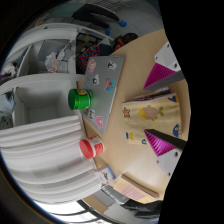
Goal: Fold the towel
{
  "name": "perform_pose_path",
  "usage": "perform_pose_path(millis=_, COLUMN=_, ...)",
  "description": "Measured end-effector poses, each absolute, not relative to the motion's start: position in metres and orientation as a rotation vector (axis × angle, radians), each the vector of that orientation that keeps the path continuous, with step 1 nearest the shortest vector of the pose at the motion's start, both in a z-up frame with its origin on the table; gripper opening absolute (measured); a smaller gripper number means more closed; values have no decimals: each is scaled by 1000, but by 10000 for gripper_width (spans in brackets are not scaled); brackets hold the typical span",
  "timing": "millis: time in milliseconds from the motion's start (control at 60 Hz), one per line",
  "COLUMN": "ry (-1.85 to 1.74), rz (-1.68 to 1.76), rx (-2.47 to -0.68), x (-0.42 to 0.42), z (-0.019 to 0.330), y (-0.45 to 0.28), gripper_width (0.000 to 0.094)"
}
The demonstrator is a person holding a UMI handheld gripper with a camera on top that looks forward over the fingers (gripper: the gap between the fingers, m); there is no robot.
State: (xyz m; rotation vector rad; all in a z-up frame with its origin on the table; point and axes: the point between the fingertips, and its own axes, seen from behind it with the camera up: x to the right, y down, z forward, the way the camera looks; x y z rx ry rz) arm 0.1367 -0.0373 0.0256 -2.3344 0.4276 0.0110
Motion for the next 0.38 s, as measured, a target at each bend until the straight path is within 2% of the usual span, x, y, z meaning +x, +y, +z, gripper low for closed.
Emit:
perform_pose_path(millis=33, ry=431, rz=8, rx=-2326, x=139, z=34, y=-45, gripper_width=847)
perform_pose_path(millis=217, ry=549, rz=28, rx=-2283, x=151, z=84, y=-101, gripper_width=828)
perform_pose_path(millis=383, ry=691, rz=19, rx=-2235, x=172, z=112, y=-165, gripper_width=829)
